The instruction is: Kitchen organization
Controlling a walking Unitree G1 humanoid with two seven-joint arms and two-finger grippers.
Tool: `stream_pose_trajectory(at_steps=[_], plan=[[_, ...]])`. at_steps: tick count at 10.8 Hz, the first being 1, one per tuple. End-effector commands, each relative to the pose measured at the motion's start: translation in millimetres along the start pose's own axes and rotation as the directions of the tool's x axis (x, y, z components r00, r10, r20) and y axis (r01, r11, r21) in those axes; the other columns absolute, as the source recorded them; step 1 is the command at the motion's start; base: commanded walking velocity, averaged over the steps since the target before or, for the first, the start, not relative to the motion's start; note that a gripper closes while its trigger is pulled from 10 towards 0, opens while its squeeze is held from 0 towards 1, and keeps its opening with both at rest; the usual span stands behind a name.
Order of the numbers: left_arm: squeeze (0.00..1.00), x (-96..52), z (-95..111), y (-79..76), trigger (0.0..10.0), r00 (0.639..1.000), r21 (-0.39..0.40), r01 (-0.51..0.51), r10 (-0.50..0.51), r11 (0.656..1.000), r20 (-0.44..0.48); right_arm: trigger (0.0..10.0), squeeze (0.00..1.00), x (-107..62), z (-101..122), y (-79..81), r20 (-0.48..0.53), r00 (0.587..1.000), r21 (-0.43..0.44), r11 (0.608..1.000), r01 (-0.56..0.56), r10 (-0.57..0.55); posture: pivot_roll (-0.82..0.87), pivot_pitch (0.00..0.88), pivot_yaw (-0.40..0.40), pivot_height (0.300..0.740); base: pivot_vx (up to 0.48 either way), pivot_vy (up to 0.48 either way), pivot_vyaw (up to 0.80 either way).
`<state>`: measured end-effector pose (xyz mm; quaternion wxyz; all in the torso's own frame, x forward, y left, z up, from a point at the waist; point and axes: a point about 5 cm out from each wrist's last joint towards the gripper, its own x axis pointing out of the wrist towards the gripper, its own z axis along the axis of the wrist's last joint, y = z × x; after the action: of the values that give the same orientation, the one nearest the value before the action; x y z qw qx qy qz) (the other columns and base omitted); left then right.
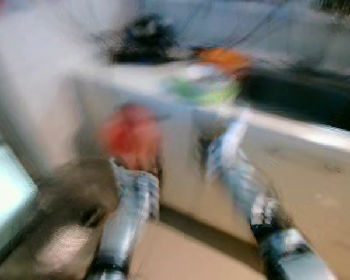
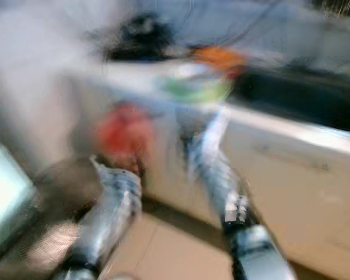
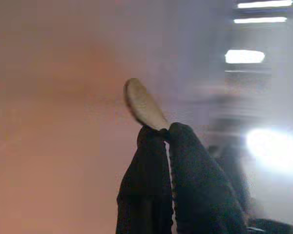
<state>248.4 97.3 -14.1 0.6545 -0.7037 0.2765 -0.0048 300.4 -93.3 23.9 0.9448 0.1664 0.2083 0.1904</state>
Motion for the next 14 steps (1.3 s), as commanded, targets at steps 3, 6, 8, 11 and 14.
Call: stream_pose_trajectory(at_steps=[3, 6, 8, 11, 14], plan=[[0.0, -82.5, 68, 98.5, 10.0, 0.787, 0.868, -0.481, 0.498, 0.126, 0.364, 10.0, 0.0, -66.3, -85, -69.9, -0.342, 0.893, -0.248, 0.945, 0.213, -0.292, 0.17, 0.0, 0.0, 0.74, 0.189, 0.0, 0.0], [0.0, -85.7, 66, 105.2, 10.0, 0.761, 0.861, -0.493, 0.542, 0.124, 0.357, 10.0, 0.0, -90.2, -118, -76.5, -0.433, 0.83, -0.313, 0.922, 0.228, -0.352, 0.17, 0.0, 0.0, 0.74, 0.276, 0.0, 0.0], [0.0, -87.8, 66, 107.8, 10.0, 0.748, 0.857, -0.501, 0.556, 0.117, 0.361, 10.0, 0.0, -97.8, -122, -82.4, -0.454, 0.806, -0.317, 0.914, 0.253, -0.38, 0.17, 0.0, 0.0, 0.74, 0.0, 0.0, 0.0], [0.0, -88.7, 66, 108.6, 10.0, 0.749, 0.854, -0.505, 0.555, 0.123, 0.363, 10.0, 0.0, -98.4, -122, -83.6, -0.452, 0.806, -0.316, 0.914, 0.256, -0.382, 0.18, 0.169, -0.079, 0.74, 0.0, 0.0, 0.0], [0.0, -88.7, 66, 108.6, 10.0, 0.749, 0.854, -0.505, 0.555, 0.123, 0.363, 10.0, 0.0, -98.4, -122, -83.6, -0.452, 0.806, -0.316, 0.914, 0.256, -0.382, 0.18, 0.169, -0.079, 0.74, 0.0, 0.0, 0.0]])
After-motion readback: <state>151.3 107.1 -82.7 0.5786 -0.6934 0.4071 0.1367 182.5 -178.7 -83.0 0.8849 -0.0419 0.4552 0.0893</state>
